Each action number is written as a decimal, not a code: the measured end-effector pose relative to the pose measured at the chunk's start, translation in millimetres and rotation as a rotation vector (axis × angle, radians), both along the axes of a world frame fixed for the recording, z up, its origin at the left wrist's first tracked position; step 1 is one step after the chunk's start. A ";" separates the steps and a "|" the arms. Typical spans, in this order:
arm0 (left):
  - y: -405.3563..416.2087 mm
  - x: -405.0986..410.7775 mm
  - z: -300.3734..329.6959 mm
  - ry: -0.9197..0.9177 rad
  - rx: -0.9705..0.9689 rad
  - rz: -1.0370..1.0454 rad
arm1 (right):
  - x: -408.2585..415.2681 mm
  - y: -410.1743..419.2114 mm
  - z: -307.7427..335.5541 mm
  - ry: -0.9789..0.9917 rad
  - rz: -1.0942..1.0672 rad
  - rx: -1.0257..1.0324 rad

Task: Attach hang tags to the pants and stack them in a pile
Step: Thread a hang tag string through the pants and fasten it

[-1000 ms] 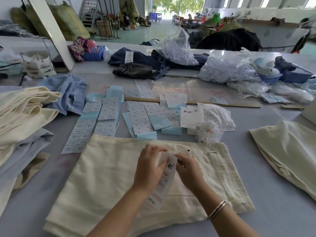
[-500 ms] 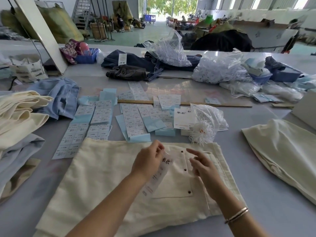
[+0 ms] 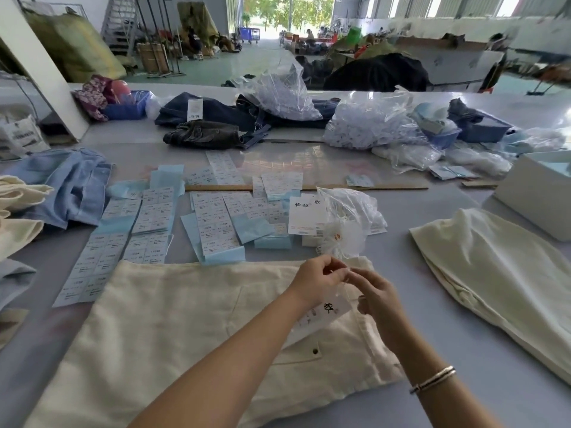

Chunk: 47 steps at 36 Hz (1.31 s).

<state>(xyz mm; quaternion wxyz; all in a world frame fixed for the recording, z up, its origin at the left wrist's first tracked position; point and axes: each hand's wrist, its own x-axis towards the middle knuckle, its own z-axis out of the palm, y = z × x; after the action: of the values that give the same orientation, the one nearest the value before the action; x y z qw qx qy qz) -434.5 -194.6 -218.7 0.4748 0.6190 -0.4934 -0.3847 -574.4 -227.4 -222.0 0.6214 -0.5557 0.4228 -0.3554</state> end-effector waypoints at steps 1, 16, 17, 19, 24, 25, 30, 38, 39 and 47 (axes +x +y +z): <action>-3.0 -2.8 -2.2 0.036 0.006 0.014 | -1.4 -2.3 -0.2 0.013 -0.001 0.009; -35.4 -4.1 -32.3 -0.878 0.201 0.042 | -6.7 -36.5 -5.0 0.375 -0.008 -0.023; -37.9 -3.8 -30.4 -0.875 0.229 0.037 | -5.7 -38.9 -5.3 0.434 0.001 -0.062; -42.1 -1.6 -26.1 -0.784 0.282 0.053 | -3.2 -43.2 -6.7 0.554 0.030 -0.128; -48.4 -0.6 -19.4 -0.574 0.387 0.068 | 4.1 -50.0 -10.4 0.731 0.056 -0.210; -49.5 -0.2 -18.2 -0.537 0.399 0.076 | 5.3 -50.5 -10.6 0.733 0.043 -0.213; -48.2 8.7 -7.7 -0.282 0.396 0.001 | 12.7 -48.8 -8.7 0.770 0.030 -0.217; -31.0 18.6 -12.4 -0.173 0.263 -0.052 | 20.1 -33.5 -14.1 0.598 -0.075 -0.280; -29.7 19.6 -12.5 -0.163 0.254 -0.042 | 19.6 -30.8 -14.8 0.552 -0.083 -0.276; -30.1 19.0 -5.5 -0.150 0.297 -0.073 | 20.0 -22.8 -16.1 0.440 -0.093 -0.300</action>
<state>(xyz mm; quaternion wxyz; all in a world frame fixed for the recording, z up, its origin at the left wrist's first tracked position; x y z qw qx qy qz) -415.4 -224.8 -224.1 0.3258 0.6908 -0.4875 -0.4231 -554.4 -250.2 -238.1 0.4080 -0.6854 0.5155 -0.3130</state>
